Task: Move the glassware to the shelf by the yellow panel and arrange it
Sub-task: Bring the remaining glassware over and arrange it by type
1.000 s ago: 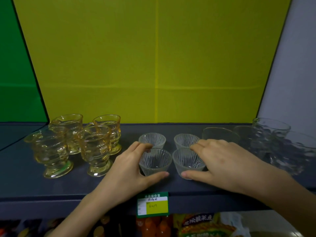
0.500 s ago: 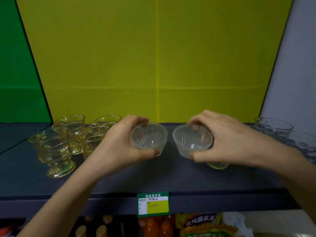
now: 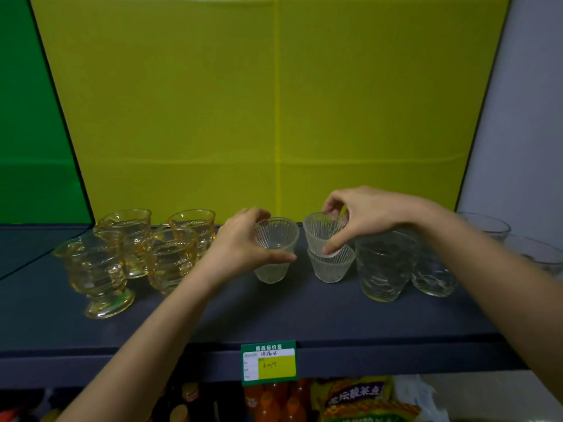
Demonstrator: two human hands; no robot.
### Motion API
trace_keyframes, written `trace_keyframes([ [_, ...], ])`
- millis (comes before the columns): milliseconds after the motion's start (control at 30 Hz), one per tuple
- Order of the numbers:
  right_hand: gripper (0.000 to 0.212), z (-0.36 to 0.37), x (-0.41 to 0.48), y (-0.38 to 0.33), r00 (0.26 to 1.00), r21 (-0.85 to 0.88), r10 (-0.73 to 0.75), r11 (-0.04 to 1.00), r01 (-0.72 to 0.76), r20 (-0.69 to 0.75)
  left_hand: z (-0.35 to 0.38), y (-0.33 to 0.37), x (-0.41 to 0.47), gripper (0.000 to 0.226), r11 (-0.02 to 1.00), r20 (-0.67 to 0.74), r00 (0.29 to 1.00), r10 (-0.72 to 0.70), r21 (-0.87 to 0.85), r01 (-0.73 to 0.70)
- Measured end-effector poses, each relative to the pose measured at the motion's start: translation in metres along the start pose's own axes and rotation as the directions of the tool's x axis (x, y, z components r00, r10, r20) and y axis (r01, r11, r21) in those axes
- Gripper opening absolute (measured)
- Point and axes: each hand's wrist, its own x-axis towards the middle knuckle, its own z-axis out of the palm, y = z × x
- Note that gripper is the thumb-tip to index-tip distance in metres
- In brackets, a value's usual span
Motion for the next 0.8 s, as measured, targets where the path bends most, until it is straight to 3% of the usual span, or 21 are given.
trace_keyframes([
  [400,0.079,0.016,0.013,0.008,0.969,-0.021,0.028,1.000,-0.023,0.244,0.010,-0.011,-0.008,0.087,0.996,0.094,0.991,-0.094,0.000,0.094],
  [800,0.087,0.021,0.029,-0.020,0.974,-0.124,-0.014,0.991,0.043,0.224,0.004,-0.024,-0.017,0.071,0.993,0.040,0.992,-0.120,0.022,0.119],
])
